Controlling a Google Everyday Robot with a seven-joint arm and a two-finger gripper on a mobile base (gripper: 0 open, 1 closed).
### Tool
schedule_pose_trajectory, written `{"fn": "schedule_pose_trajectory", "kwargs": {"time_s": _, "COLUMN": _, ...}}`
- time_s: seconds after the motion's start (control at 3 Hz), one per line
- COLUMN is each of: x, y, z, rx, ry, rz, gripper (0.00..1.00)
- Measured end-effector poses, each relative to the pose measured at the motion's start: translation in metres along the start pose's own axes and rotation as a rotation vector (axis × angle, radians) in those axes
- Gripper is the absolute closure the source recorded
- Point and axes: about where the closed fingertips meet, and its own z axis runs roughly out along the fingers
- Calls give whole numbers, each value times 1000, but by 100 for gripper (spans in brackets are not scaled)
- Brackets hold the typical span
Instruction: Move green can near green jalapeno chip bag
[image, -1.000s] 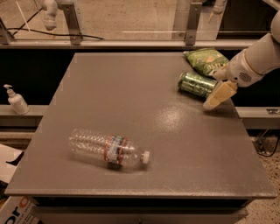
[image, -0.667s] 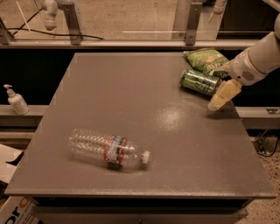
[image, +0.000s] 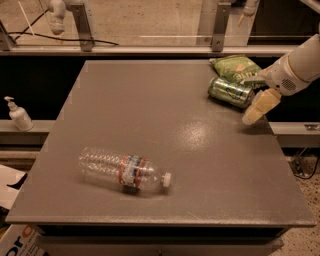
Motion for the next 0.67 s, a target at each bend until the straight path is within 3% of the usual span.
{"fn": "schedule_pose_trajectory", "kwargs": {"time_s": 0.33, "x": 0, "y": 0, "z": 0, "rx": 1, "ry": 0, "rz": 0, "gripper": 0}}
{"fn": "schedule_pose_trajectory", "kwargs": {"time_s": 0.67, "x": 15, "y": -3, "z": -19, "rx": 8, "ry": -31, "rz": 42, "gripper": 0}}
